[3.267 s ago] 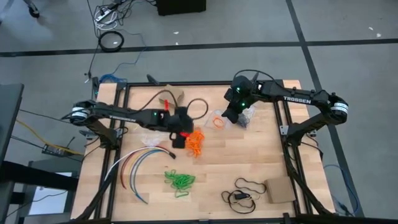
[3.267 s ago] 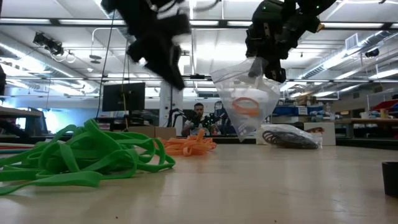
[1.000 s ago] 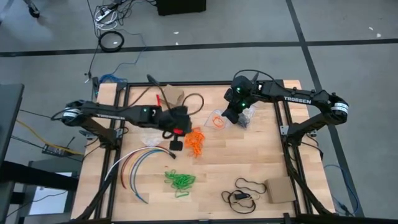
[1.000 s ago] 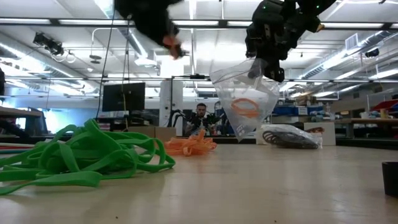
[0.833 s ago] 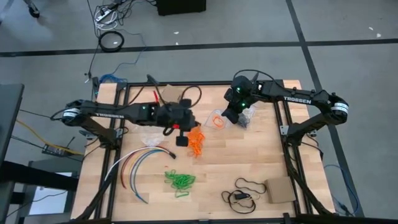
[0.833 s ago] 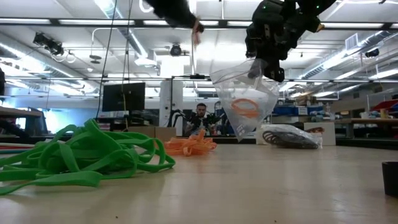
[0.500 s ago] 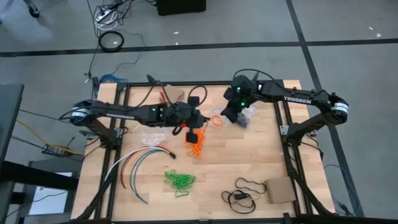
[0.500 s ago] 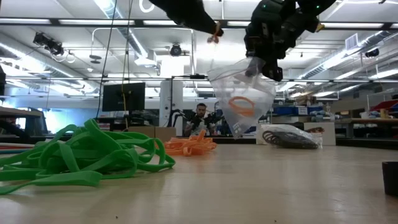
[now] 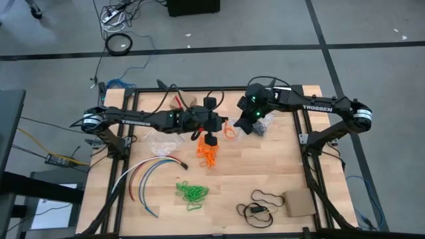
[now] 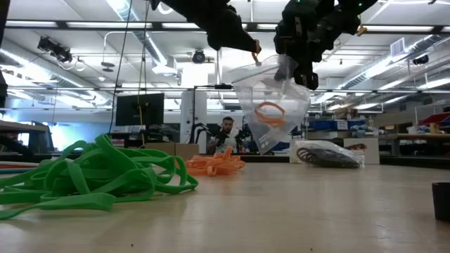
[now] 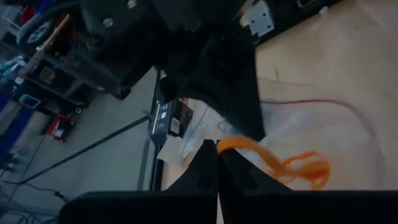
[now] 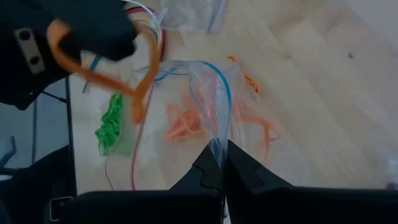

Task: Sort rubber bands
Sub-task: Put the orange rubber band into the transparent zip bag

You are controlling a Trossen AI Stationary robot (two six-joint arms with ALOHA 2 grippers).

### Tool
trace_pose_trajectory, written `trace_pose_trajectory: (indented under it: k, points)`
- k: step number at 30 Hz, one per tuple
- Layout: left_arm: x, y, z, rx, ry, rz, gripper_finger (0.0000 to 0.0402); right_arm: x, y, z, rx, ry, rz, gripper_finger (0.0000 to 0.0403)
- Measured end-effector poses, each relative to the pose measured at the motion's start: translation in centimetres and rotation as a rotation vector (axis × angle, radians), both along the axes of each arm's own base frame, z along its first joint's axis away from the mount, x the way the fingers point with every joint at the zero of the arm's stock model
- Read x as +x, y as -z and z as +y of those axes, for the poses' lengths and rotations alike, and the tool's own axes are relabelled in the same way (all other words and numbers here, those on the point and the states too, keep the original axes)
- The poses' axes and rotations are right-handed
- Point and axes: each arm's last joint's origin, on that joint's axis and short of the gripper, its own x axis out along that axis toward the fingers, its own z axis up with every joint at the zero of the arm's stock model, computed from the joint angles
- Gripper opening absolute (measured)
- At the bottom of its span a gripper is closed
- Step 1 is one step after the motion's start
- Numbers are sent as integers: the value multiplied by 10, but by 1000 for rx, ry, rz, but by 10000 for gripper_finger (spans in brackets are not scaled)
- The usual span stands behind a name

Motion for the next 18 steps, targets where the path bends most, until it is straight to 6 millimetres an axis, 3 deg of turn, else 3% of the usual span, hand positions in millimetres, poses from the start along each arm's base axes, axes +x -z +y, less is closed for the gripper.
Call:
trace_pose_trajectory:
  k: [9,18]
  points:
    - [1,3,-1,-5,73,20,1,7,-5,9,80,-13,-61,0]
    - [5,9,-22,-7,140,37,40,10,-9,8,156,-15,-108,0]
